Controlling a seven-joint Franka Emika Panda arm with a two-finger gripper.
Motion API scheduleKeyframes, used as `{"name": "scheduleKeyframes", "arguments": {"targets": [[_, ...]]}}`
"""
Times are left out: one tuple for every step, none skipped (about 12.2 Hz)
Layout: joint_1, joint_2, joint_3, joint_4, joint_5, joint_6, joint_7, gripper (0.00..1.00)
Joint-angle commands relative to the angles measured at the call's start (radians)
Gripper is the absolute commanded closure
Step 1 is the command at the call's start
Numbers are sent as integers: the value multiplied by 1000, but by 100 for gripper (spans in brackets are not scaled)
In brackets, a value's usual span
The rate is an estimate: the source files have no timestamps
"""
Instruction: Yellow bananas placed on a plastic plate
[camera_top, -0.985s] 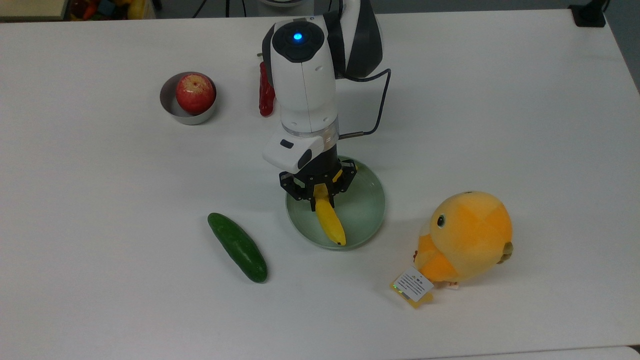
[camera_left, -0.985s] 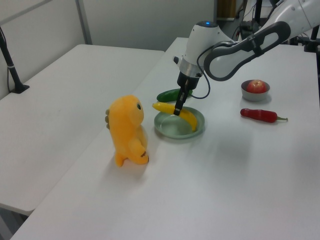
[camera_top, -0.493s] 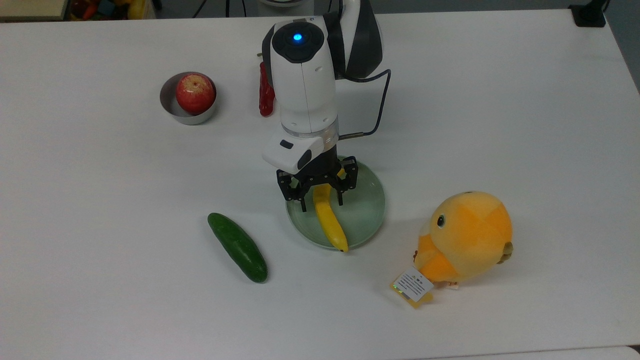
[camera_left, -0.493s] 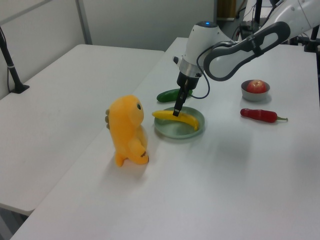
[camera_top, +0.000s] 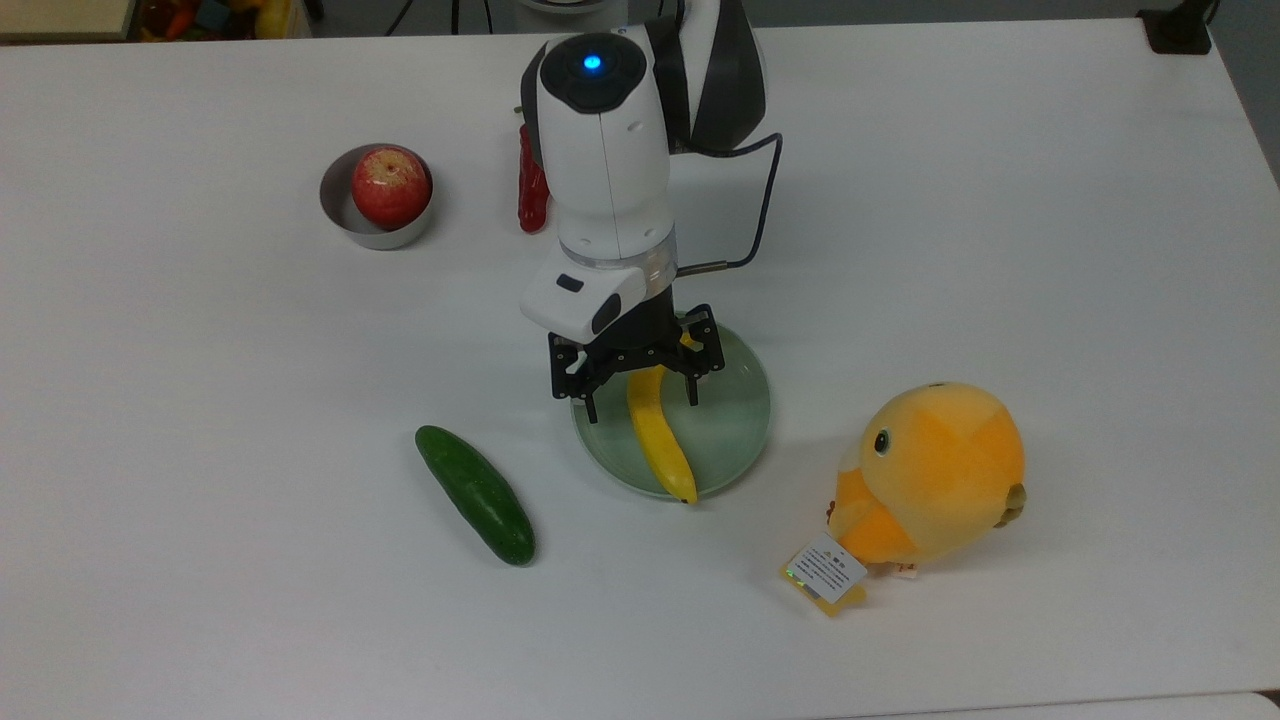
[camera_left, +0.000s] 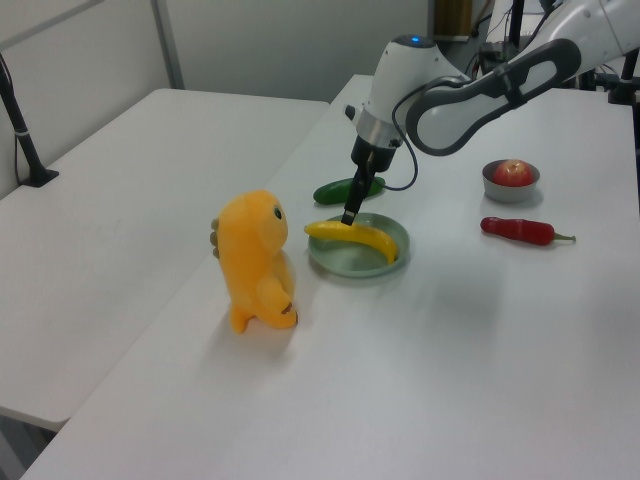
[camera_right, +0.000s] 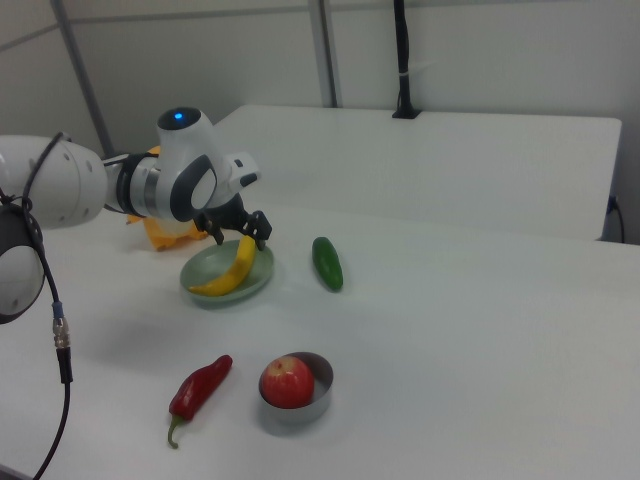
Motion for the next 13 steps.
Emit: {"name": "scheduleKeyframes", "arguments": {"targets": [[-12,-139,-7,-80,13,-43,10,0],[-15,-188,-8,-92,3,-120,13,0],[-39,-249,-10,-108,2,-204,15,0],[-59,-311,-10,-129,1,-293,15,0],[-69,-372,-10,-154,-8,-382,13,0],[-89,-433,-10,-187,-37,-455,13,0],[-92,-472,-10,-207,-57,-502,13,0],[-104,-518,-10,-218,-77,-583,13,0],[-122,-555,-10,-217,-77,-662,15,0],[-142,-587,-11,-217,-77,-730,15,0],[-158,-612,-11,-217,-77,-775,15,0],[-167,-630,-14,-217,-71,-794,16,0],[-187,-644,-13,-217,-57,-818,19,0]]}}
